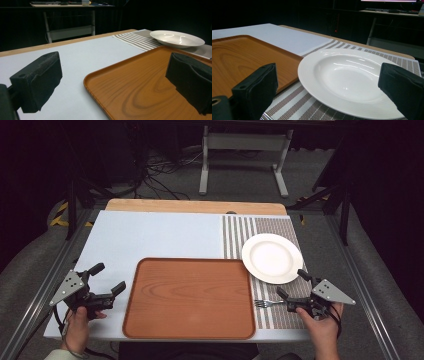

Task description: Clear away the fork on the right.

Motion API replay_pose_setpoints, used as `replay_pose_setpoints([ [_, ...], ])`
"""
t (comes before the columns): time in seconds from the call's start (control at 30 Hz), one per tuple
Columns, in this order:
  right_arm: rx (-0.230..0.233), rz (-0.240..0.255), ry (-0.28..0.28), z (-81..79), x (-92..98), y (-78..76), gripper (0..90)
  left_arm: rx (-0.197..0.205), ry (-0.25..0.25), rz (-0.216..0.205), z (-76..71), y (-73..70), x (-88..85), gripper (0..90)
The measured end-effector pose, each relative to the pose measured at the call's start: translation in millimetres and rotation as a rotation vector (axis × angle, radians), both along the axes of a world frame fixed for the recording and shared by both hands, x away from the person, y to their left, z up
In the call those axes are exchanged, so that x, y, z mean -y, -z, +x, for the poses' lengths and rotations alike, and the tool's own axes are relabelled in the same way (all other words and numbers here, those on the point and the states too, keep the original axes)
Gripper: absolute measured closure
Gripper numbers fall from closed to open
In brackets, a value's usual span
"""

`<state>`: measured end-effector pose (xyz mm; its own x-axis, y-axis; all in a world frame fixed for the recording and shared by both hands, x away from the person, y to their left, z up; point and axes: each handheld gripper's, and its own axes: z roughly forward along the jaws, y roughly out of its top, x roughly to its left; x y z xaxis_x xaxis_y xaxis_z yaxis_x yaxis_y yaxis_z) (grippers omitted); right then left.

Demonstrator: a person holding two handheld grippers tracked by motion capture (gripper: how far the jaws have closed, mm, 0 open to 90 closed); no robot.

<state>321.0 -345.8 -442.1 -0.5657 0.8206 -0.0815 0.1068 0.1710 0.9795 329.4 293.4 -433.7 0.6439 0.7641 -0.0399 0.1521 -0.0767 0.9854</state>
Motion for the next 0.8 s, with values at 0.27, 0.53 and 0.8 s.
replay_pose_setpoints([
  [0.27,0.016,0.004,-0.024,-4.1,-1.8,-3.6,3.5,0.006,-0.001,0.003,0.8,-0.9,1.8,1.3],
  [0.53,0.011,0.007,-0.03,-3.7,-1.8,-4.4,3.6,0.0,-0.006,0.002,0.1,-0.6,1.1,1.3],
  [0.8,0.024,-0.01,-0.102,-0.5,-11.6,-23.0,3.6,0.001,-0.013,0.001,0.1,-0.5,0.6,1.3],
])
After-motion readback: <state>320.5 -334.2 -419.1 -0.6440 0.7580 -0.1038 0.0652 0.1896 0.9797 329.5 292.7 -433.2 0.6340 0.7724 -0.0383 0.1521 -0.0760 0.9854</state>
